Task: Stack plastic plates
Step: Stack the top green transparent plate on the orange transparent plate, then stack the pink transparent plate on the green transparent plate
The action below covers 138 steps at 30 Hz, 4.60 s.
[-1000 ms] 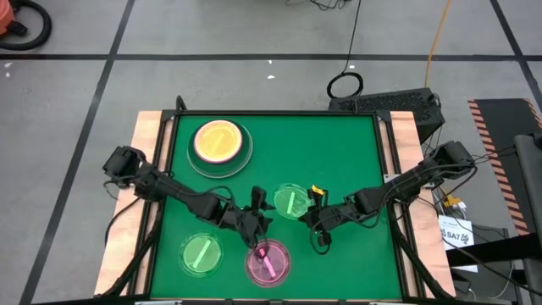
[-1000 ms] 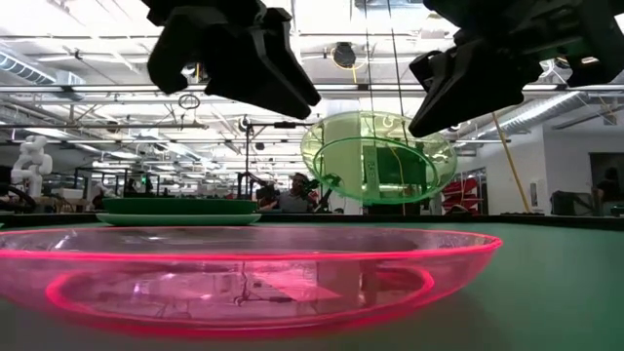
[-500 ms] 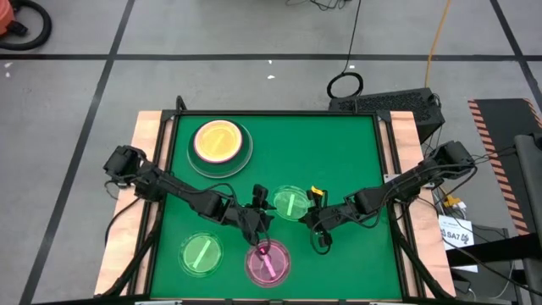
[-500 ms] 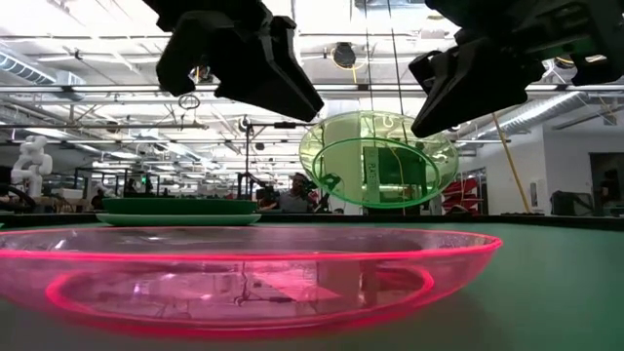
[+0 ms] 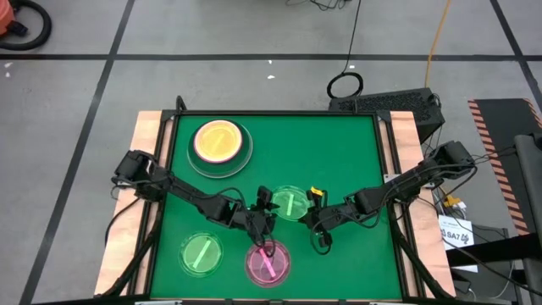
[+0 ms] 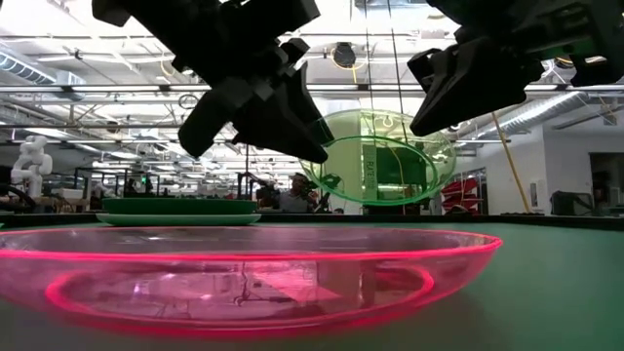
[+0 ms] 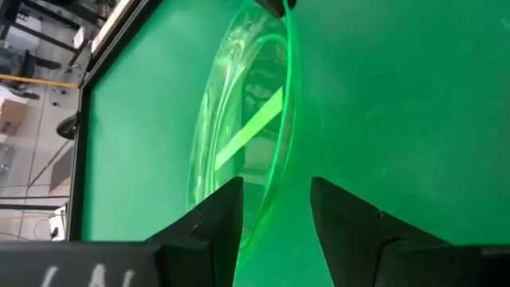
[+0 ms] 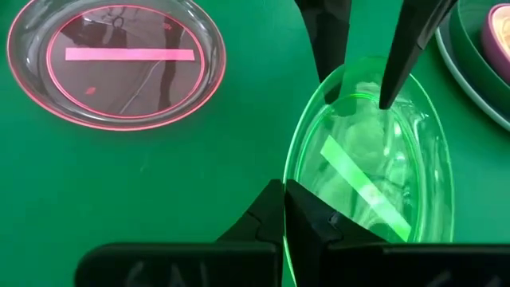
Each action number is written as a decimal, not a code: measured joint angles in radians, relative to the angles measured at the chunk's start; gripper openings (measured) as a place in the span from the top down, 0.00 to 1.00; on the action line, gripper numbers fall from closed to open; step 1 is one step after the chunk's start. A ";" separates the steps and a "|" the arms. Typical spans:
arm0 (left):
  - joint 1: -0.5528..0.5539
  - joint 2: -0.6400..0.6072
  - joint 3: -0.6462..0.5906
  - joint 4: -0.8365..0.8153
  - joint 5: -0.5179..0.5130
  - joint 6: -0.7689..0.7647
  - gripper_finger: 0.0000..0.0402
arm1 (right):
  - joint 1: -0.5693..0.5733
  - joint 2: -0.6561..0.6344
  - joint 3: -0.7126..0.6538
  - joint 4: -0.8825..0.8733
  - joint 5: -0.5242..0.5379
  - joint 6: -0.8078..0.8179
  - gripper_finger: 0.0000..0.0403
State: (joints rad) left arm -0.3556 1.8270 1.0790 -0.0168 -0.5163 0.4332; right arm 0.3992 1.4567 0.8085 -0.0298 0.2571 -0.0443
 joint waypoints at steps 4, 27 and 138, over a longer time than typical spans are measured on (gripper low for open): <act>-0.008 -0.003 0.000 0.004 0.000 0.008 0.65 | 0.000 0.000 0.000 -0.001 0.000 -0.001 1.00; -0.013 -0.003 0.001 -0.033 0.027 0.019 0.98 | 0.000 -0.004 0.000 -0.005 0.015 0.100 0.81; 0.535 -0.429 -0.156 -0.806 0.036 -0.577 0.55 | 0.067 -0.154 -0.001 -0.186 0.266 0.313 0.64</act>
State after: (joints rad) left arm 0.1796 1.3983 0.9234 -0.8228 -0.4805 -0.1437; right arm 0.4666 1.3022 0.8078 -0.2153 0.5236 0.2684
